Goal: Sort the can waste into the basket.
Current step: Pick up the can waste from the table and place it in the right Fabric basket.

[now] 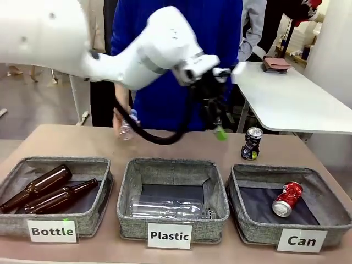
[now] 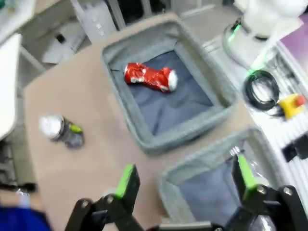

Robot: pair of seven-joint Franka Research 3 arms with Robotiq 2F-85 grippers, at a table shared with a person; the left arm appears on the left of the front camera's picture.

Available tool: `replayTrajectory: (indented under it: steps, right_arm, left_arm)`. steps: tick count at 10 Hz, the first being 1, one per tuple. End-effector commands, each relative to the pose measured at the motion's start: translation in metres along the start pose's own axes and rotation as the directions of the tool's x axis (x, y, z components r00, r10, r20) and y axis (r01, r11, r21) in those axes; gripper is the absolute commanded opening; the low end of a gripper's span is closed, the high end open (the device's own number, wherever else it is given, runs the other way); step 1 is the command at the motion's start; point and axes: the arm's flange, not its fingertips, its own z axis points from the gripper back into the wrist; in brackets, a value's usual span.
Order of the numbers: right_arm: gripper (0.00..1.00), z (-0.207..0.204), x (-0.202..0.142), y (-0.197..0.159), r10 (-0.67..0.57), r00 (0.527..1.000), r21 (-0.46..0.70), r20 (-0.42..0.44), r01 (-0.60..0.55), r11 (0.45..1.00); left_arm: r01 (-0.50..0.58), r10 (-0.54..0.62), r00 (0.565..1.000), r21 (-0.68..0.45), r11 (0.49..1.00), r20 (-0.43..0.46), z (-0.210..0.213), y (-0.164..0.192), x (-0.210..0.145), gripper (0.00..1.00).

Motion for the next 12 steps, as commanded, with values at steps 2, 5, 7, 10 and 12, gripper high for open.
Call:
replayTrajectory:
  steps: [2, 5, 7, 10, 12]
  right_arm:
    - [1.0, -0.086, 0.023, 0.053, 0.075, 0.992, -0.098, -0.103, -0.085, 0.992]
    - [1.0, -0.166, 0.036, 0.087, 0.082, 0.965, -0.2, -0.249, -0.134, 0.971]
    - [1.0, -0.207, 0.041, 0.097, 0.072, 0.95, -0.24, -0.303, -0.149, 0.959]
    - [1.0, -0.243, 0.053, 0.112, 0.1, 0.916, -0.115, -0.388, -0.156, 0.981]
    - [1.0, -0.243, 0.064, 0.107, 0.07, 0.909, 0.032, -0.41, -0.062, 0.998]
  left_arm:
    - [-0.254, 0.246, 0.956, 0.033, 0.967, 0.16, 0.073, -0.072, -0.083, 1.0]
    - [-0.474, 0.447, 0.746, -0.079, 0.877, 0.493, 0.184, -0.125, -0.203, 1.0]
    - [-0.536, 0.493, 0.52, -0.183, 0.824, 0.697, 0.243, -0.173, -0.3, 1.0]
    - [-0.597, 0.496, 0.152, -0.321, 0.735, 0.855, 0.272, -0.211, -0.438, 1.0]
    - [-0.584, 0.473, 0.061, -0.352, 0.731, 0.879, 0.267, -0.232, -0.485, 1.0]
